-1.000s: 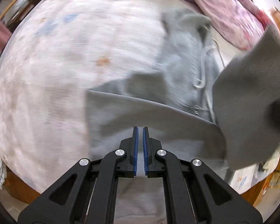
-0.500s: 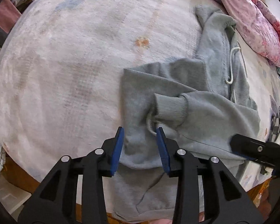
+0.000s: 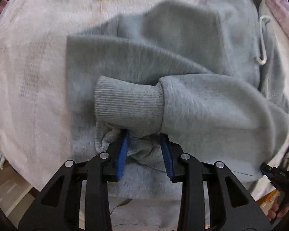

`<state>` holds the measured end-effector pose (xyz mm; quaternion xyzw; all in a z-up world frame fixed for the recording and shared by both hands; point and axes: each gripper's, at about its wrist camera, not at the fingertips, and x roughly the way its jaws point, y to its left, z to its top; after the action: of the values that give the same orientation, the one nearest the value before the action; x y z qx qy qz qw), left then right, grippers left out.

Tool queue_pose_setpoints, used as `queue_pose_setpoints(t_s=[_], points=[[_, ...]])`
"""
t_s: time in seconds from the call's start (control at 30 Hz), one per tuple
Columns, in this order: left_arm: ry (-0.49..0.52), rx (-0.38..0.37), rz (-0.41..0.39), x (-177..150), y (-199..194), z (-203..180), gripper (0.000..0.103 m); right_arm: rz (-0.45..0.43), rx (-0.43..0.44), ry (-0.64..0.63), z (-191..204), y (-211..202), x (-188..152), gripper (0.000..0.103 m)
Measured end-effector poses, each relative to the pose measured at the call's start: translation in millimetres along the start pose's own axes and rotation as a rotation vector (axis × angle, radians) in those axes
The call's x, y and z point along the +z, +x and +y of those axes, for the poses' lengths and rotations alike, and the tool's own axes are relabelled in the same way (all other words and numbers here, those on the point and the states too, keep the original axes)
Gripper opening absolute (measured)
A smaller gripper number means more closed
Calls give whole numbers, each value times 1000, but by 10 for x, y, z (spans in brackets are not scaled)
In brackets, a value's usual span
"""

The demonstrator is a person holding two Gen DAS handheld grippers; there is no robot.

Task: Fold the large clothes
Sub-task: 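Pinch and straighten the crossed sleeves and hem with both tools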

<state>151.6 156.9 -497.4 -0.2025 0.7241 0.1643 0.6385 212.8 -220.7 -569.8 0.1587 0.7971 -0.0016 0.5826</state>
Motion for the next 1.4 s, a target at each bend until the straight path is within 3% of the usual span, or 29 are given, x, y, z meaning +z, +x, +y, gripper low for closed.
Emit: queue_pose_setpoints(t_s=[0.13,0.27,0.4,0.5,0.57,0.63,0.7,0.8,0.87,1.07,1.17,1.23,1.27,1.33,1.4], points=[[-11,13,17,-128,1,7,32,52,-9,-20,-13,-9,-66,15],[-12,47,43,-269,16,29,32,100,36,-13,-197,46,-250,12],[5,45,-16,-296,-281,-63,32,95,58,15,-219,-125,-222,13],[13,10,-91,-221,-531,-145,32,-55,-1,-108,-11,-551,-93,14],[15,-12,-111,-138,-552,-187,32,-98,20,-121,46,-669,77,14],[33,-21,-102,-17,-411,-269,32,-120,38,-98,41,-664,296,14],[47,36,-62,90,-130,-324,27,-138,53,-86,29,-557,512,14],[31,39,-38,194,119,-333,28,-116,44,-50,58,-307,787,14],[32,50,-20,226,54,-367,28,-85,56,-3,21,-267,871,14],[2,69,-89,305,-295,-322,28,-172,76,-82,184,-727,936,14],[-60,30,-42,389,-16,-172,33,-97,52,-78,210,-339,1186,12],[-98,10,-16,462,62,-126,33,-97,31,-81,230,-279,1283,12],[-100,20,4,486,-5,-153,31,-81,4,-104,275,-326,1295,12],[-85,7,-28,495,-168,-212,30,-90,-19,-167,322,-389,1279,12],[-45,22,-29,489,-264,-321,30,-72,-2,-123,283,-386,1122,12]])
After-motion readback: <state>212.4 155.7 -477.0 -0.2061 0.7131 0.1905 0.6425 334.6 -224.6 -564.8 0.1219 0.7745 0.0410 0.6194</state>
